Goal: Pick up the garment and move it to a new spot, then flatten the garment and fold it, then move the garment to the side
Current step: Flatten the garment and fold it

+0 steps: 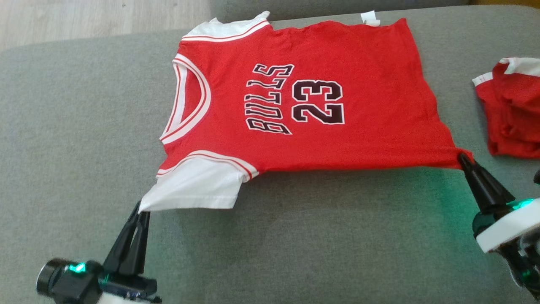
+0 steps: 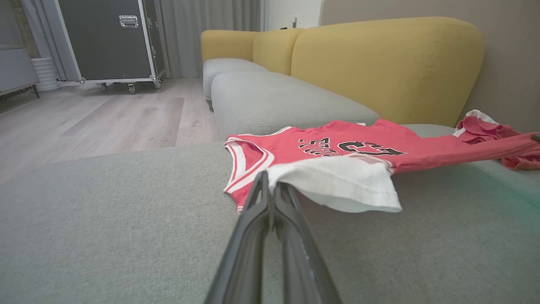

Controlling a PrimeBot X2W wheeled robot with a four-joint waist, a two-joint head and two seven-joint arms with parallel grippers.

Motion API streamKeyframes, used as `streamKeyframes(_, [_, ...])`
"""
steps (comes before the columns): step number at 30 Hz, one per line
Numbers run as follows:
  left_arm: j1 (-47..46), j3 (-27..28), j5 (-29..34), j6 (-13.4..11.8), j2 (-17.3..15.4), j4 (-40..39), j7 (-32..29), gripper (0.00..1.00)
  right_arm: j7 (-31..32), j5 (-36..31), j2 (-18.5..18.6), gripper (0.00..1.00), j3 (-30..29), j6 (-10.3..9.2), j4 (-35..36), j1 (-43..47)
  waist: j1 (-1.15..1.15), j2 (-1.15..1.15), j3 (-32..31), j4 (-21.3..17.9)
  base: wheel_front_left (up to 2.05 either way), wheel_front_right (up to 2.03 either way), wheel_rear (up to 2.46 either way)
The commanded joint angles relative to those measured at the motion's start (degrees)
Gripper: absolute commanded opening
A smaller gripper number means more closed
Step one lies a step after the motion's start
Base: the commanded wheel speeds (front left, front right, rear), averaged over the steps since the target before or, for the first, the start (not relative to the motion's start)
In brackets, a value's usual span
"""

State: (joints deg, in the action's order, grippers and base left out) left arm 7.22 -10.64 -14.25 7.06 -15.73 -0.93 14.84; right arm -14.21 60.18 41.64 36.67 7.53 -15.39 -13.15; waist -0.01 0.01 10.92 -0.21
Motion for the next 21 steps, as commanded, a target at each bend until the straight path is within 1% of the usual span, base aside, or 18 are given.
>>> streamKeyframes(1, [-3.1, 2.3, -0.5, -0.2, -0.7, -2.1, 0.0, 0.00, -0.8, -0.4, 1.5, 0.00, -0.9, -0.04, 1.3, -0.3, 0.01, -0.01, 0.2, 0.1, 0.00, 0.00, 0.00])
streamKeyframes(4, [-7.5, 1.5, -0.5, -0.1, -0.9, -1.9, -0.8, 0.00, -0.6, 0.0, 0.6, 0.00, -2.0, -0.04, 1.2, -1.4, 0.01, -0.01, 1.4, 0.4, 0.00, 0.00, 0.00])
streamKeyframes(8, [-16.4, 0.3, -0.3, 0.1, -1.3, 0.4, -1.6, 0.00, 0.8, 0.0, -0.6, 0.00, -2.9, -0.04, 1.1, -4.9, 0.01, -0.01, 4.7, 0.4, 0.00, 0.00, 0.00])
streamKeyframes(12, [-26.6, -1.6, -0.1, 0.3, -1.8, 5.1, -1.5, 0.00, 2.4, -0.3, -1.5, 0.00, -3.3, -0.04, 0.4, -9.4, 0.01, -0.01, 8.4, 0.4, 0.00, 0.00, 0.00])
streamKeyframes(16, [-36.6, -3.1, 0.2, 0.3, -2.3, 10.8, -1.0, 0.00, 4.1, -1.9, -2.1, 0.00, -2.4, -0.04, -0.7, -15.0, 0.01, -0.01, 12.2, -0.1, 0.00, 0.00, 0.00])
streamKeyframes(21, [-46.9, -5.1, 0.3, 0.4, -2.9, 17.5, -0.3, 0.00, 4.8, -3.7, -3.4, 0.00, -1.5, -0.04, -3.4, -21.4, 0.01, -0.01, 15.8, -0.7, 0.00, 0.00, 0.00])
